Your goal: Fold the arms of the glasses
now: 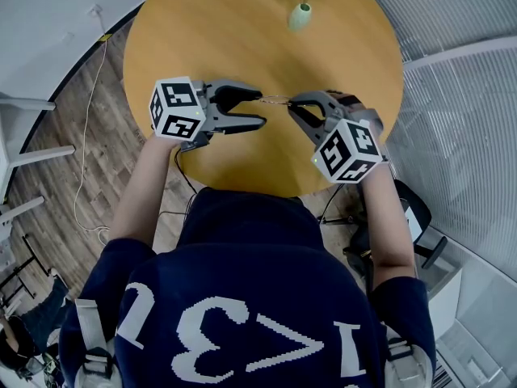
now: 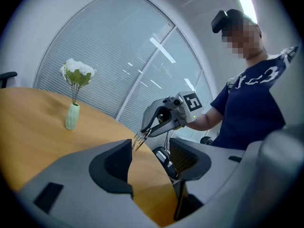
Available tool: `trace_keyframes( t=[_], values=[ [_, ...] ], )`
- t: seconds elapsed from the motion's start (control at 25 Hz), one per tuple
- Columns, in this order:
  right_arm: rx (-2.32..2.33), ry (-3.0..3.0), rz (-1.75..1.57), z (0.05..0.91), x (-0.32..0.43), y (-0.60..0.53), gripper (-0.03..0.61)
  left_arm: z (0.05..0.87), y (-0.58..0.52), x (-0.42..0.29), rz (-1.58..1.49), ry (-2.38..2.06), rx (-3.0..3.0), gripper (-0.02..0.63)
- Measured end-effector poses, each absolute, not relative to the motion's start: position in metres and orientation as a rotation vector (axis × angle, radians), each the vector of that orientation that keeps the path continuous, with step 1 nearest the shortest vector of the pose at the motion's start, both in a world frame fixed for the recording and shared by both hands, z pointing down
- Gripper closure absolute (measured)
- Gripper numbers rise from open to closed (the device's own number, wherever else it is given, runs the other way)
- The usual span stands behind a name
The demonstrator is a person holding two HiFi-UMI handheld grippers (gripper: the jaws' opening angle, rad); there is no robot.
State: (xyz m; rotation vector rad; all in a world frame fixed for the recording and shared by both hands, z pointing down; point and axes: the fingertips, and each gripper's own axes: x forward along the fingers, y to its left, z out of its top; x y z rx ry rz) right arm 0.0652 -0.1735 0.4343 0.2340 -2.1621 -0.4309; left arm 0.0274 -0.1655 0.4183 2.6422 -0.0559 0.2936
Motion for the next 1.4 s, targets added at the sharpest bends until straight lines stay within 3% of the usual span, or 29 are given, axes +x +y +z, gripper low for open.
trace_keyframes(
  t=[0.28,0.44,0.48,0.96,1.08,1.4],
  values=[
    [0.237,-2.155,-0.212,0.507,0.071,-0.206,0.537,0.452,-0.200,-0.011,0.279,-0.481,2.618,0.393],
    [0.200,-2.123,-0.060,0.564,0.075,-0.222,0.537,0.467,-0.213,-0.045,0.244,-0.775,2.537,0.572],
    [0.187,-2.114,-0.034,0.575,0.075,-0.224,0.537,0.469,-0.214,-0.053,0.222,-0.838,2.516,0.580],
    [0.091,-2.171,0.199,0.622,0.056,-0.263,0.535,0.489,-0.216,-0.064,0.249,-0.996,2.481,0.592],
    [0.115,-2.174,0.178,0.623,0.057,-0.267,0.462,0.492,-0.215,-0.061,0.252,-0.990,2.480,0.592],
    [0.235,-2.231,0.294,0.618,0.066,-0.273,0.445,0.483,-0.213,-0.049,0.252,-0.965,2.517,0.592]
  ],
)
